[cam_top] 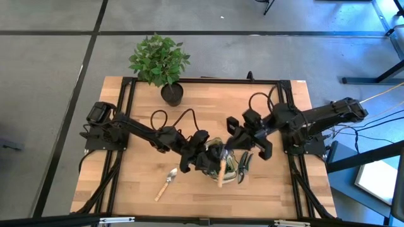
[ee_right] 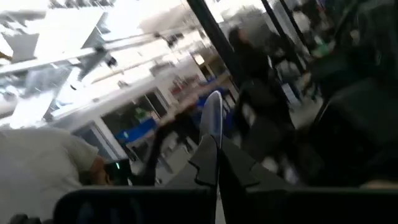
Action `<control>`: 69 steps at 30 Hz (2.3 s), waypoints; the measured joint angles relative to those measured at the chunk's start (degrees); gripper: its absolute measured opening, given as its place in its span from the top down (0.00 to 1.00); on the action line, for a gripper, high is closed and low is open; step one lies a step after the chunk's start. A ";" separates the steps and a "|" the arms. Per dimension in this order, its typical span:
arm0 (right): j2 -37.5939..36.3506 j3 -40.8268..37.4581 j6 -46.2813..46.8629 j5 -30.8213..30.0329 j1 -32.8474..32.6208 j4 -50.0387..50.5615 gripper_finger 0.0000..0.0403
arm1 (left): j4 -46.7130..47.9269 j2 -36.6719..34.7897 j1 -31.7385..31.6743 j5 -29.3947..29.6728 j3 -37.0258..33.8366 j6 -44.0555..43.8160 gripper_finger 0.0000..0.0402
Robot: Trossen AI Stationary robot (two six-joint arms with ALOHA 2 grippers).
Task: Pick & Place Garden tools in Gardening bag
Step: Put the right brown trowel into the brown gardening bag
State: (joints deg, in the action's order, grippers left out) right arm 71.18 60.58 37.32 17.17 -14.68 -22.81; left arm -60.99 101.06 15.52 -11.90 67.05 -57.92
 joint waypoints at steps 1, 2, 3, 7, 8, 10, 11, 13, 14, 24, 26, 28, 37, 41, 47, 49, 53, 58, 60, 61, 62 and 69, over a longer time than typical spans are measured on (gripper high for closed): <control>-0.64 0.00 -0.52 -1.27 -0.66 2.29 1.00 | 0.33 0.00 -0.04 0.32 0.00 -0.02 0.61; -1.20 0.00 -1.07 -2.91 -1.35 4.26 1.00 | 0.81 0.00 -0.05 0.79 0.00 0.00 0.60; -1.90 0.00 -1.69 -4.92 -2.05 6.20 1.00 | 1.40 0.00 -0.05 0.96 0.00 0.01 0.60; -5.01 0.02 -2.25 -12.73 -5.69 13.18 1.00 | 5.79 -0.21 -0.74 1.38 -0.02 0.05 0.62; -5.79 0.02 -2.44 -15.16 -7.18 15.78 1.00 | 8.17 -0.56 -1.01 1.91 -0.06 0.45 0.63; -7.08 0.02 -2.65 -21.41 -10.66 21.94 1.00 | 13.91 -1.54 -1.63 3.33 -0.07 1.17 0.65; -7.57 0.02 -2.59 -24.76 -12.54 24.61 1.00 | 17.77 -2.19 -1.88 3.90 -0.07 1.53 0.66; -7.87 0.02 -1.74 -32.18 -16.58 28.54 1.00 | 24.80 -3.35 -2.41 4.65 -0.07 1.97 0.68; -7.85 0.02 -1.43 -35.74 -18.63 30.31 1.00 | 28.08 -3.81 -2.67 4.83 -0.07 2.00 0.69; -0.34 0.00 8.18 -63.60 -31.39 42.56 1.00 | 36.50 -6.45 -3.66 7.12 -0.07 0.18 0.71; 1.73 -0.02 8.64 -66.83 -32.37 42.32 1.00 | 36.20 -7.26 -3.66 8.98 -0.06 -0.16 0.72; 3.56 -0.02 8.73 -69.30 -33.03 42.59 1.00 | 36.71 -8.46 -3.66 10.12 -0.04 -0.87 0.73; 11.43 -0.02 8.15 -70.20 -33.11 43.69 1.00 | 35.86 -12.52 -3.63 13.92 -0.04 -2.40 0.78; 12.80 0.00 5.60 -70.11 -33.11 44.36 1.00 | 35.54 -13.18 -3.02 15.54 -0.04 -2.99 0.79; 12.55 0.00 5.45 -74.00 -33.11 45.31 1.00 | 35.54 -13.27 -2.51 16.56 -0.04 -5.07 0.79; 12.22 0.08 5.42 -74.36 -33.01 44.50 1.00 | 35.53 -13.27 -2.41 16.85 -0.04 -5.32 0.79; 13.52 0.07 6.23 -71.95 -32.69 44.66 1.00 | 35.50 -13.27 -2.35 16.87 -0.04 -5.41 0.79; 16.37 0.07 8.96 -69.43 -32.77 44.33 1.00 | 35.55 -13.27 -2.39 16.75 -0.04 -4.94 0.79; 17.64 0.02 10.13 -69.22 -33.02 44.43 1.00 | 35.56 -13.27 -2.39 16.46 -0.04 -4.89 0.79; 18.25 0.02 10.72 -69.24 -33.10 44.42 1.00 | 35.56 -13.27 -2.38 16.36 -0.04 -4.87 0.79; 18.82 0.02 11.26 -69.22 -33.13 44.43 1.00 | 35.56 -13.27 -2.39 16.26 -0.04 -4.89 0.79; 21.47 0.02 13.46 -70.05 -33.37 43.88 1.00 | 35.67 -13.25 -2.08 15.45 -0.04 -5.02 0.79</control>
State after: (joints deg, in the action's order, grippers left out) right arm 92.65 60.60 50.78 -52.88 -48.05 21.06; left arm -25.32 87.81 13.44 3.56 67.00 -62.94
